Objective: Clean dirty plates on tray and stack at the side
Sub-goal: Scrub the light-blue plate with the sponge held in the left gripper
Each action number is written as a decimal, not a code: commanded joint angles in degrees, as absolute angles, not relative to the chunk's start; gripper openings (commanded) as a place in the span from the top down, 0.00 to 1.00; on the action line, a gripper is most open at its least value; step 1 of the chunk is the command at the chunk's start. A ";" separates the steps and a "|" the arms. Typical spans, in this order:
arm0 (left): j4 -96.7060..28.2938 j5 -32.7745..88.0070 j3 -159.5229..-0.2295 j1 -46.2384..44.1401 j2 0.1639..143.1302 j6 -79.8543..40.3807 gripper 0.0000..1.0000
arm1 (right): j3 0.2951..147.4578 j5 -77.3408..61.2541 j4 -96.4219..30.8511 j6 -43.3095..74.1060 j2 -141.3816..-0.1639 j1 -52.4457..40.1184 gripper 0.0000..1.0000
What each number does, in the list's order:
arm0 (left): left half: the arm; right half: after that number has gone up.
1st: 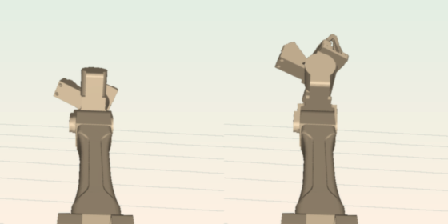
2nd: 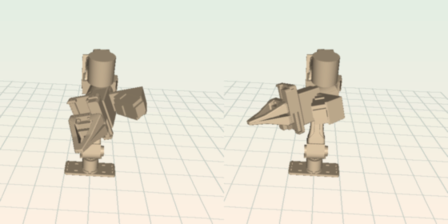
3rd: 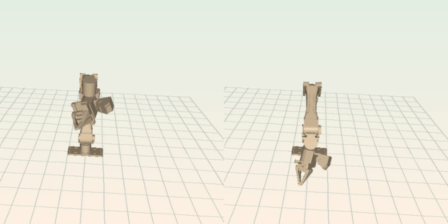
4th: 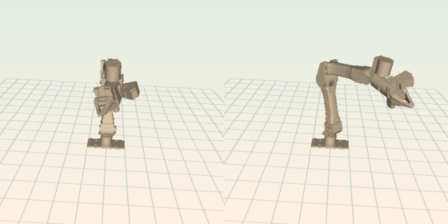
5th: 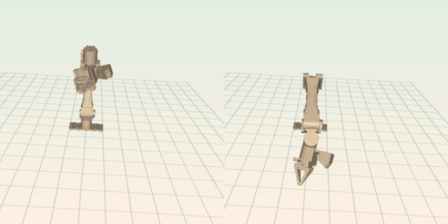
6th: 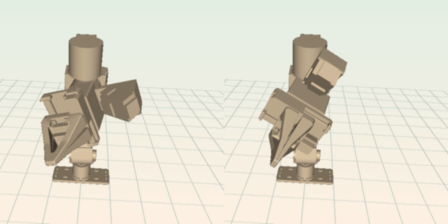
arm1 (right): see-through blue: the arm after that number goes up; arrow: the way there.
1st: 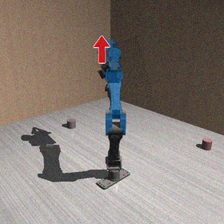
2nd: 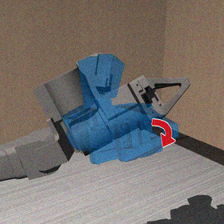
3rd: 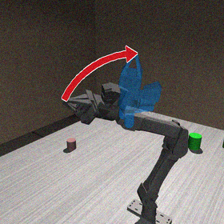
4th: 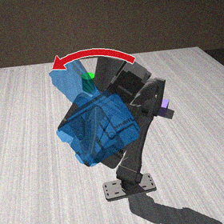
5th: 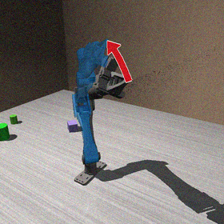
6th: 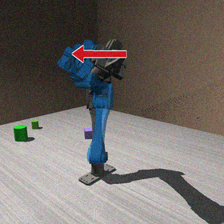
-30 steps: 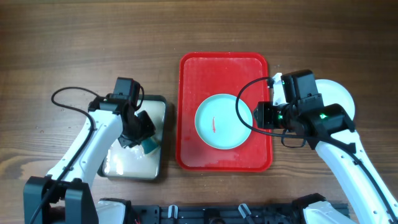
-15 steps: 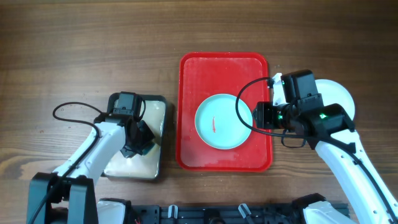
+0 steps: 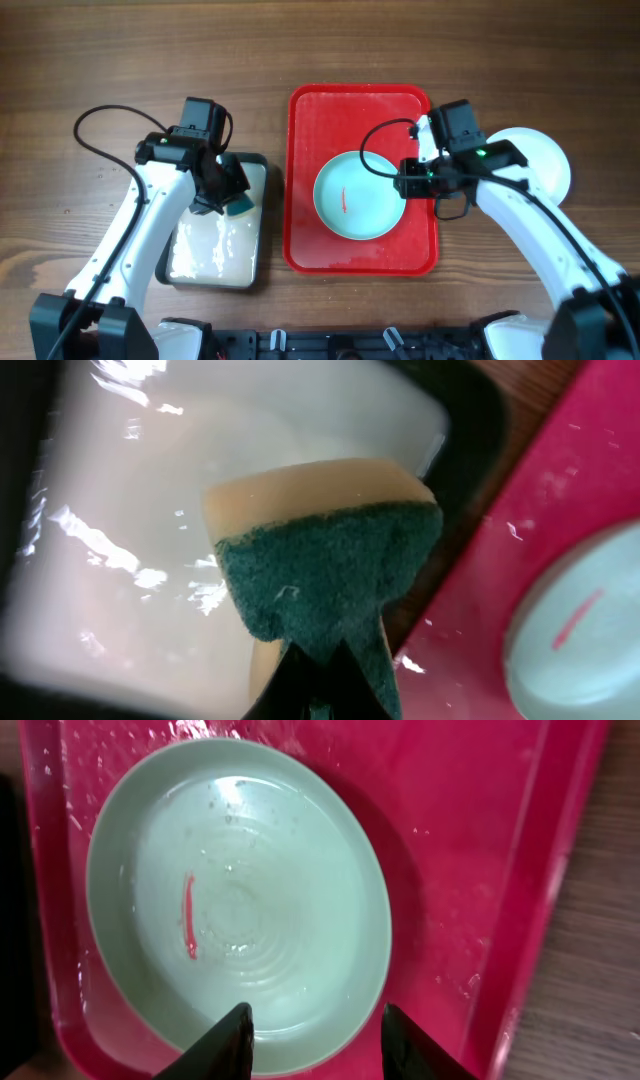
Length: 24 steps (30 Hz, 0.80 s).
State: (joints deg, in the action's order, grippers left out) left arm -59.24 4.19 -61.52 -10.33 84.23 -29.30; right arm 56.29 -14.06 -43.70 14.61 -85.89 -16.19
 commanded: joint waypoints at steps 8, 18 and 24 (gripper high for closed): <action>-42.00 12.62 -63.22 -24.77 86.87 -29.10 0.96 | 56.66 -15.07 -37.04 15.11 -100.18 -12.34 0.63; -21.91 15.05 -63.22 -38.54 106.50 -31.99 0.96 | 54.61 -15.53 -34.92 15.20 -102.26 -11.99 0.96; -25.39 0.16 -63.24 -39.81 110.87 -36.05 0.96 | 54.61 -15.51 -34.98 15.00 -102.56 -11.99 0.96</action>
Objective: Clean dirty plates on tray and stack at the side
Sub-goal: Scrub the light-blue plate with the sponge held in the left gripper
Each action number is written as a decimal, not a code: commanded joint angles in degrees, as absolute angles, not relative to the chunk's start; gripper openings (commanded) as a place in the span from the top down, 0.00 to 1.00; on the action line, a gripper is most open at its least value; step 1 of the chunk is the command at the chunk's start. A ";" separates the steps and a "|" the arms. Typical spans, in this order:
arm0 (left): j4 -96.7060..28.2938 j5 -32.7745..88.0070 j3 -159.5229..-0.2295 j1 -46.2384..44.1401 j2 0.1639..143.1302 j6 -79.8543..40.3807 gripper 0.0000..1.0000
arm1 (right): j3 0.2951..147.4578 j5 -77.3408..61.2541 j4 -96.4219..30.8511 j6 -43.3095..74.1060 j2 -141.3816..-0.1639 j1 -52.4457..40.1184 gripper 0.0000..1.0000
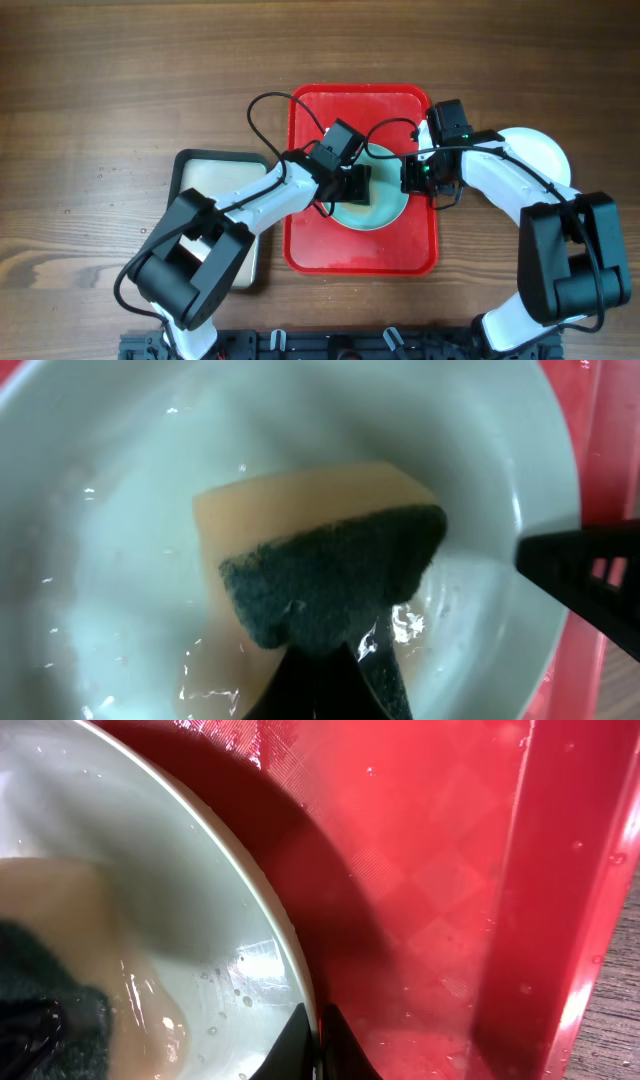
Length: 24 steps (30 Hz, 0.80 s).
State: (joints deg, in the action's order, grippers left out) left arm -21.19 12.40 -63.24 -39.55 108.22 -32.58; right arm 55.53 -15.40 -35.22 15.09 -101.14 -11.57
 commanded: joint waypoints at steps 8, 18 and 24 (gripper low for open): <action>-38.22 -12.23 -64.88 -33.93 110.83 -36.56 0.96 | 54.61 -15.51 -35.40 13.37 -102.56 -12.03 0.95; -17.54 23.59 -64.88 -38.52 112.90 -41.04 0.96 | 54.61 -17.96 -35.35 8.99 -102.56 -12.03 0.96; -19.11 17.39 -64.90 -41.71 114.37 -40.99 0.96 | 54.61 -18.09 -35.42 9.08 -102.56 -12.03 0.96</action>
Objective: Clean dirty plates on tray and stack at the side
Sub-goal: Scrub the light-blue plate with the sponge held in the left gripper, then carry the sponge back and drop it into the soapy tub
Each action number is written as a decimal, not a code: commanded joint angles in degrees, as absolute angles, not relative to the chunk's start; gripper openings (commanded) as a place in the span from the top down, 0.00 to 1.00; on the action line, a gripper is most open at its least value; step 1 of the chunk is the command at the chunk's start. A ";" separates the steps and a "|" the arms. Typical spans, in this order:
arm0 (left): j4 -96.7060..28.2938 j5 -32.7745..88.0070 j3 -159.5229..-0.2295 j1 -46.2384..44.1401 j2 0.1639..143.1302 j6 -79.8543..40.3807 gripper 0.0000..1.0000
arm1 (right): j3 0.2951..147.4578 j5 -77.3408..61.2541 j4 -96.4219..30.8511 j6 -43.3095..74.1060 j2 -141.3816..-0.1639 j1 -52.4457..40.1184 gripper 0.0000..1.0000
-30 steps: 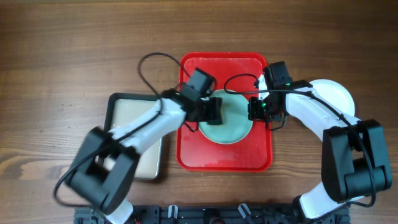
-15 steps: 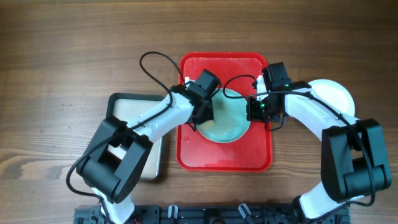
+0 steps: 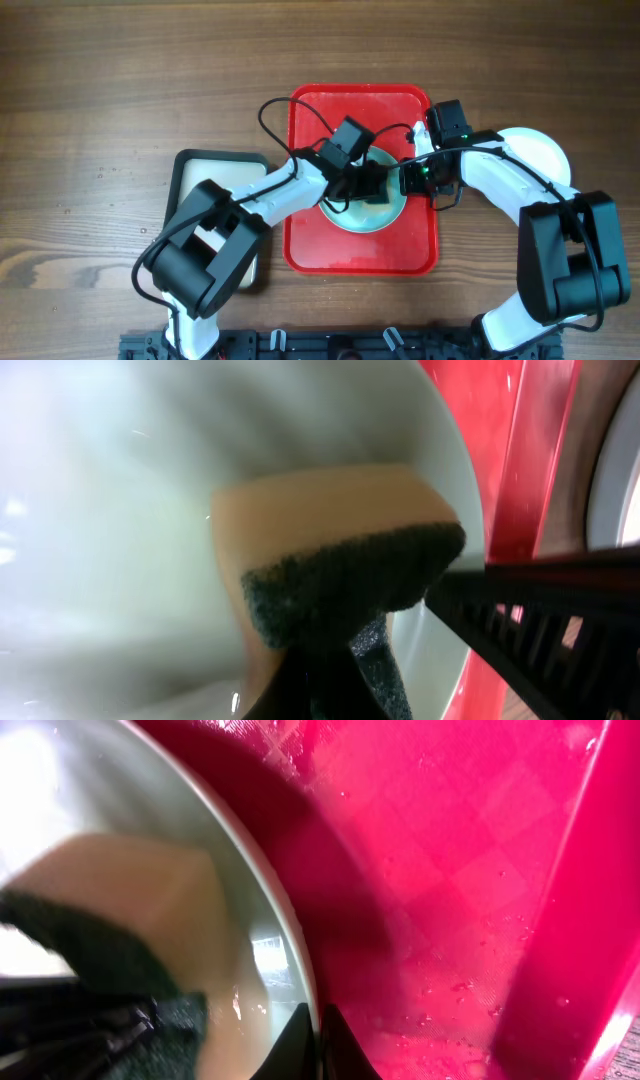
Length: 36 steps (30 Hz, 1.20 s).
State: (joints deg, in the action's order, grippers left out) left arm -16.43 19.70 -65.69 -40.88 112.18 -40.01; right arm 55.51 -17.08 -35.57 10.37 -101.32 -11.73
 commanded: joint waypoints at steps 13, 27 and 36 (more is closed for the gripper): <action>-44.07 -9.17 -69.91 -34.65 107.66 -40.99 0.96 | 54.61 -18.06 -35.62 9.13 -102.56 -12.03 0.96; -68.53 -13.87 -68.23 -17.89 81.91 -37.74 0.96 | 54.61 -18.09 -32.42 9.15 -102.56 -12.03 0.81; -54.48 7.88 -54.48 -11.16 81.60 -24.23 0.96 | 54.72 -18.09 -35.05 9.23 -99.00 -12.03 0.96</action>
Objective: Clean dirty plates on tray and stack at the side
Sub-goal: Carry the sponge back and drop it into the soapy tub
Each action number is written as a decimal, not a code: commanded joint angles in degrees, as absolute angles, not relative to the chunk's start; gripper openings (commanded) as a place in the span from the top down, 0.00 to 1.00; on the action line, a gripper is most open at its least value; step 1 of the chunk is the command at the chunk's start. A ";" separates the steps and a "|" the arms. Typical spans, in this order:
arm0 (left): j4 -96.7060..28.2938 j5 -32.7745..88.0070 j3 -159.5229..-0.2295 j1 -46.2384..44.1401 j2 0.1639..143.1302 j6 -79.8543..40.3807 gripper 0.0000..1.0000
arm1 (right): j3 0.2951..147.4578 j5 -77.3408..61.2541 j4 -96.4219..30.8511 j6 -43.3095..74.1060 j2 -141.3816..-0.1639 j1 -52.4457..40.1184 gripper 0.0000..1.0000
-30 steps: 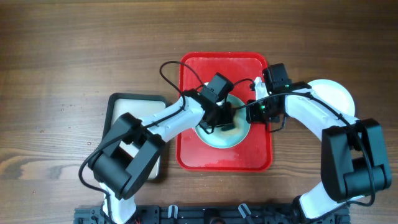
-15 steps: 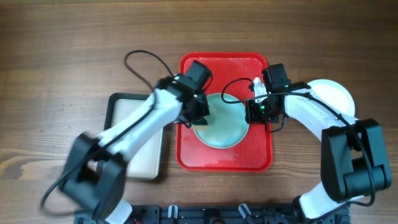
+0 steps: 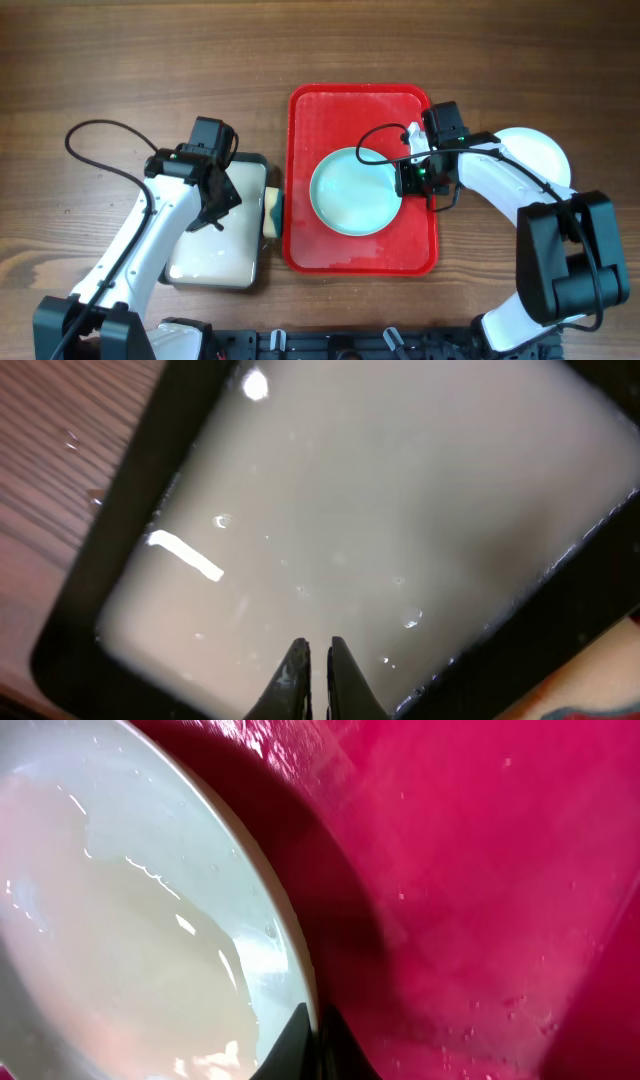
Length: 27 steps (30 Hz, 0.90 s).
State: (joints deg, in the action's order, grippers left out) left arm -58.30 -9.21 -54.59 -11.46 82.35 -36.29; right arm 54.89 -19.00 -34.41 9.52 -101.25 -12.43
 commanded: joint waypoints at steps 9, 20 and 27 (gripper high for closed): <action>-49.17 3.97 -53.36 -23.70 80.71 -24.56 0.64 | 54.72 -18.06 -35.16 10.72 -98.45 -12.03 0.96; -44.42 -7.31 -50.46 -29.78 92.60 -31.00 0.89 | 54.72 -18.09 -35.29 10.72 -98.45 -12.03 0.96; -50.28 -0.89 -55.40 -29.78 86.08 -32.42 0.96 | 54.72 -18.09 -35.75 10.72 -98.45 -12.03 0.96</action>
State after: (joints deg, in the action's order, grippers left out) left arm -47.40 -3.29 -52.05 -29.74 91.13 -31.05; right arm 54.87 -18.79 -35.38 10.22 -99.94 -12.43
